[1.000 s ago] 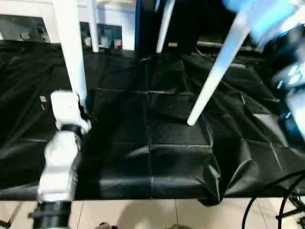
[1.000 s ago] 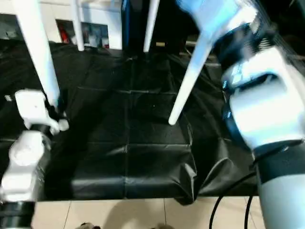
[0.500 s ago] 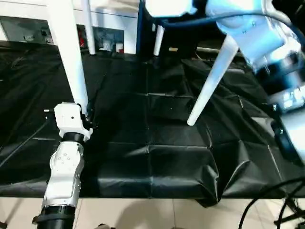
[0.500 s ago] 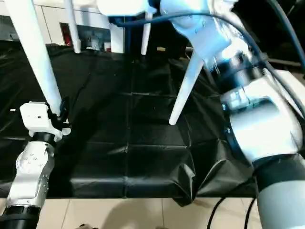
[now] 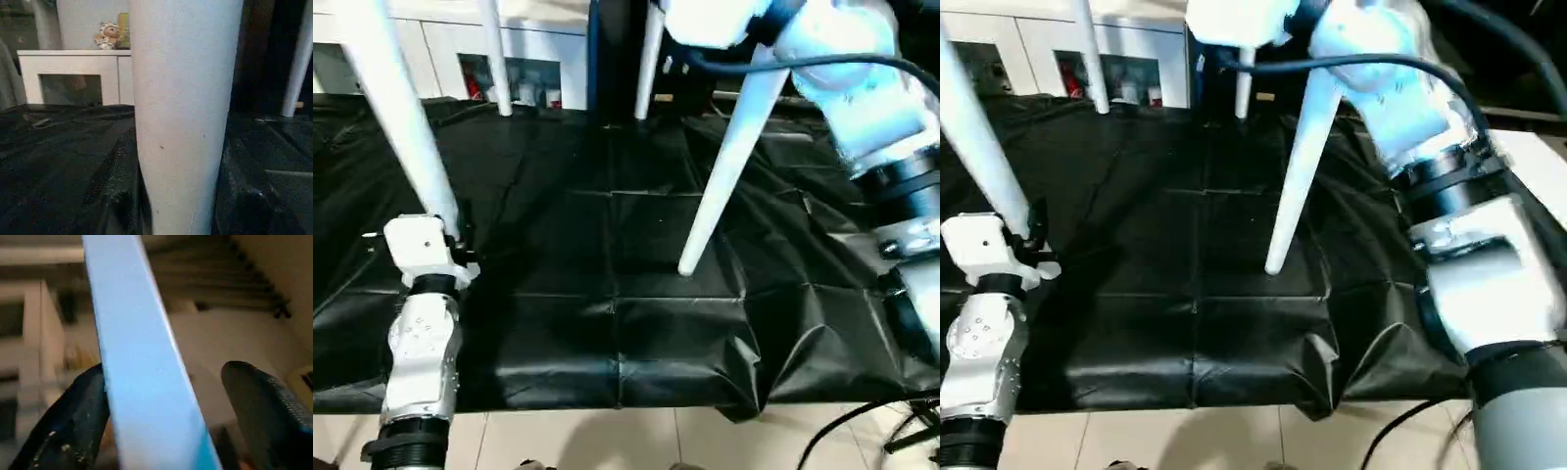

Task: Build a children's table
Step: Flip table

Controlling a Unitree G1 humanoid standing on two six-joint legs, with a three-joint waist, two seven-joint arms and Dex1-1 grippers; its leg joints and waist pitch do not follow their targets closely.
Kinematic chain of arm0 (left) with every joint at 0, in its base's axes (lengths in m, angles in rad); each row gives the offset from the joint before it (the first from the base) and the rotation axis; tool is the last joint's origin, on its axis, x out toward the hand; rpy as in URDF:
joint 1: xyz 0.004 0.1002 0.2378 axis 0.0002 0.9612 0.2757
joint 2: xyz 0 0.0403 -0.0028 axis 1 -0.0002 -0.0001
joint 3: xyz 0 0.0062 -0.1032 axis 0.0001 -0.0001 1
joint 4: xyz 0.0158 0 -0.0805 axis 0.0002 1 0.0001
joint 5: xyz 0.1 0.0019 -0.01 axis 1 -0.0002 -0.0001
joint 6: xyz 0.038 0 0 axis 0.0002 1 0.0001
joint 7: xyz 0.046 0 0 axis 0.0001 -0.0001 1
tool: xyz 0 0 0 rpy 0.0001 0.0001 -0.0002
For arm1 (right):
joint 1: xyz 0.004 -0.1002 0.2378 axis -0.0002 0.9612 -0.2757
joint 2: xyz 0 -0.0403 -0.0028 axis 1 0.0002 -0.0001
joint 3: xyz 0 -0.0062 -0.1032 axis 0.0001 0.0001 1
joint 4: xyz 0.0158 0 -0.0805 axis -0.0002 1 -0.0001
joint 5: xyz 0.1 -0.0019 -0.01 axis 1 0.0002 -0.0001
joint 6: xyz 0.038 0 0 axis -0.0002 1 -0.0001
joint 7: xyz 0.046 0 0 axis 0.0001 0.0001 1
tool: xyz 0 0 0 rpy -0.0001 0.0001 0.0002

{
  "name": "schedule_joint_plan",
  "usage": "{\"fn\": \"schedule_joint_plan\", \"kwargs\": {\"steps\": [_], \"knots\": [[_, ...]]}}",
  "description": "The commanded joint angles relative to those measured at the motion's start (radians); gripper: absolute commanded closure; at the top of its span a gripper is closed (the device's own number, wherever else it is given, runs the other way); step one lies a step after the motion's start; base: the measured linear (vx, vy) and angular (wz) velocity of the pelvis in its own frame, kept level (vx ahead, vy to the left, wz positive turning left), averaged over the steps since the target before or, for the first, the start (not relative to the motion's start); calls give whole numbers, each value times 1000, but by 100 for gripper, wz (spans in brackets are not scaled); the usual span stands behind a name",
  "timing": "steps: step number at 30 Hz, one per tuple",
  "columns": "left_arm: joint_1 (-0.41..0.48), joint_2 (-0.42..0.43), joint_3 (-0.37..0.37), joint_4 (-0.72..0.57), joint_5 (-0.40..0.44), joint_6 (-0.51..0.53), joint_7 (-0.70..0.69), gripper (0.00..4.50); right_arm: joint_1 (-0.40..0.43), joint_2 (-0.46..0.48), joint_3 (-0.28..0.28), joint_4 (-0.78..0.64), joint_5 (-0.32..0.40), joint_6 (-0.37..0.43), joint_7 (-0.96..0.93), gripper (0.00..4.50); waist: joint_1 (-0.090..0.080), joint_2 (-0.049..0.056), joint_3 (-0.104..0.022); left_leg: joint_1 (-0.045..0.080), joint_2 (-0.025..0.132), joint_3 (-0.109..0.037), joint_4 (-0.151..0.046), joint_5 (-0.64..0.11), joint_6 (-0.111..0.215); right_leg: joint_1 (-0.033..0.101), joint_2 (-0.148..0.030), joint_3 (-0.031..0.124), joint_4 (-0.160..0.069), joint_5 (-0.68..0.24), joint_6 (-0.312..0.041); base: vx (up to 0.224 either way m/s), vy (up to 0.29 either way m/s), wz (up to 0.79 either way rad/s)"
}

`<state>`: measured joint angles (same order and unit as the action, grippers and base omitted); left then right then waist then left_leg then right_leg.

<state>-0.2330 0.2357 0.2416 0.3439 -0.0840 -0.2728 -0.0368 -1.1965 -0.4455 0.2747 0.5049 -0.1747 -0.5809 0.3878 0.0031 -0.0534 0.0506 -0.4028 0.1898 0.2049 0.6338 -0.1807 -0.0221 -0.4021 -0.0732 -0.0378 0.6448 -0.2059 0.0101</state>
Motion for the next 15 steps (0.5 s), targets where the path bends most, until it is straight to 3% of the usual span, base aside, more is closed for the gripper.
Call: {"fn": "schedule_joint_plan", "kwargs": {"steps": [1,3,5,6,9,10,11,13,15], "knots": [[43,3,-8,124,27,64,1,293,12,29,-75,-169,222,-106,47,71,2,22,-67,39,42,-29,-82,-346,-9,23,-45,38,-76,-83,-176,0,0,0],[40,6,-10,128,26,63,-2,293,46,61,-86,-206,298,-91,54,71,5,20,-68,37,43,-28,-83,-313,4,25,-46,37,-71,-56,-183,0,0,0],[38,8,-12,131,25,60,-5,293,75,75,-79,-215,338,-98,64,71,6,22,-61,38,44,-28,-87,-340,5,21,-48,39,-78,-131,-177,0,0,0],[37,9,-13,133,25,58,-6,293,84,75,-73,-214,346,-106,72,71,8,28,-58,44,44,-30,-89,-379,-15,17,-48,38,-85,-201,-164,0,0,0],[33,10,-16,136,26,56,-8,293,111,78,-59,-195,367,-138,130,71,-4,27,-46,59,39,-41,-95,-558,-80,0,-45,31,-110,-433,-109,0,0,0],[32,10,-17,137,26,55,-9,293,117,80,-60,-194,373,-142,152,71,-6,27,-46,60,39,-44,-96,-576,-87,0,-46,30,-113,-457,-98,0,0,0],[32,11,-17,137,26,55,-9,293,124,80,-58,-194,380,-144,177,71,-8,30,-49,58,37,-49,-98,-593,-95,3,-47,28,-115,-474,-88,0,0,0],[29,14,-17,141,26,52,-9,293,157,70,-32,-211,429,-95,271,71,-11,29,-56,44,38,-56,-105,-559,-83,18,-49,27,-107,-408,-93,0,0,0],[27,16,-17,146,26,49,-9,293,185,60,-10,-219,446,-51,314,71,-7,30,-53,51,38,-53,-104,-563,-71,11,-49,29,-113,-398,-103,0,0,0]]}}
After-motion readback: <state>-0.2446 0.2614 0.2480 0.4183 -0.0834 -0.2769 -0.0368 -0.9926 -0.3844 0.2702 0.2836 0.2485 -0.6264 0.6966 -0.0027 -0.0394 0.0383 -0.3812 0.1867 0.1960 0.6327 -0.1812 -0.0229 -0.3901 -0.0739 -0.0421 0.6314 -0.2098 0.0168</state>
